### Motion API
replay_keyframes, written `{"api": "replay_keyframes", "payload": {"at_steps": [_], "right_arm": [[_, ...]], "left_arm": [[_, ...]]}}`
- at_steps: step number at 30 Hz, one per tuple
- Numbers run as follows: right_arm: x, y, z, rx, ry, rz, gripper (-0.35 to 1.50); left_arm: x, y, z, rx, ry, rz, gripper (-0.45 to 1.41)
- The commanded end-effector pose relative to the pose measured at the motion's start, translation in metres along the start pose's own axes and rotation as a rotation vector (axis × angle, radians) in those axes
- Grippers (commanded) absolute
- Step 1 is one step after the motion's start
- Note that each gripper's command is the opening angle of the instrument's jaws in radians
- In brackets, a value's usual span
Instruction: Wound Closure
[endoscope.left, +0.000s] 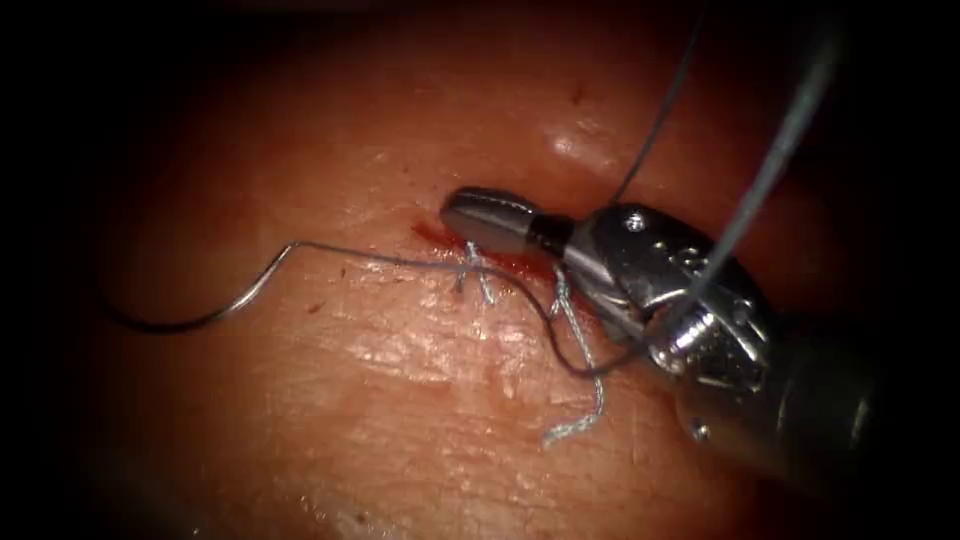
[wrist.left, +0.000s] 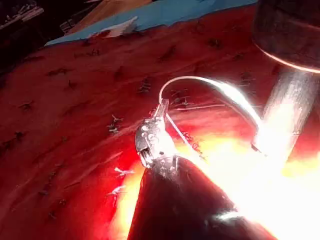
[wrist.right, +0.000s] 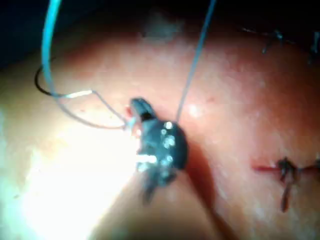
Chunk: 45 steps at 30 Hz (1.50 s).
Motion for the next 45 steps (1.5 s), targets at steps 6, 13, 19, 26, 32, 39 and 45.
{"api": "replay_keyframes", "payload": {"at_steps": [6, 13, 19, 26, 32, 39, 45], "right_arm": [[-0.0003, 0.0002, 0.0005, 0.009, 0.0, -0.042, -0.35], [-0.0006, 0.0005, -0.0004, -0.035, 0.014, -0.047, 1.2], [-0.0004, 0.0011, -0.0052, -0.078, 0.026, -0.048, 1.21], [0.0, 0.0037, -0.0122, -0.158, 0.046, -0.034, 1.18], [-0.0002, 0.0051, -0.0155, -0.208, 0.06, -0.023, 1.18], [-0.0006, 0.0049, -0.0165, -0.219, 0.064, -0.018, 1.2], [-0.0007, 0.0048, -0.0168, -0.217, 0.064, -0.019, 1.18]], "left_arm": [[0.0003, -0.0007, 0.0003, -0.002, 0.003, 0.002, -0.45], [0.0006, -0.0011, -0.0021, 0.023, -0.016, 0.008, -0.45], [0.0004, -0.0014, -0.0052, 0.062, -0.043, 0.008, -0.45], [-0.0015, -0.0031, -0.0086, 0.115, -0.098, 0.034, -0.45], [-0.0047, -0.0028, -0.0092, 0.147, -0.13, -0.127, 0.73], [-0.0059, -0.001, -0.01, 0.161, -0.122, -0.277, 1.3], [-0.0056, 0.0005, -0.0111, 0.15, -0.123, -0.278, 1.28]]}}
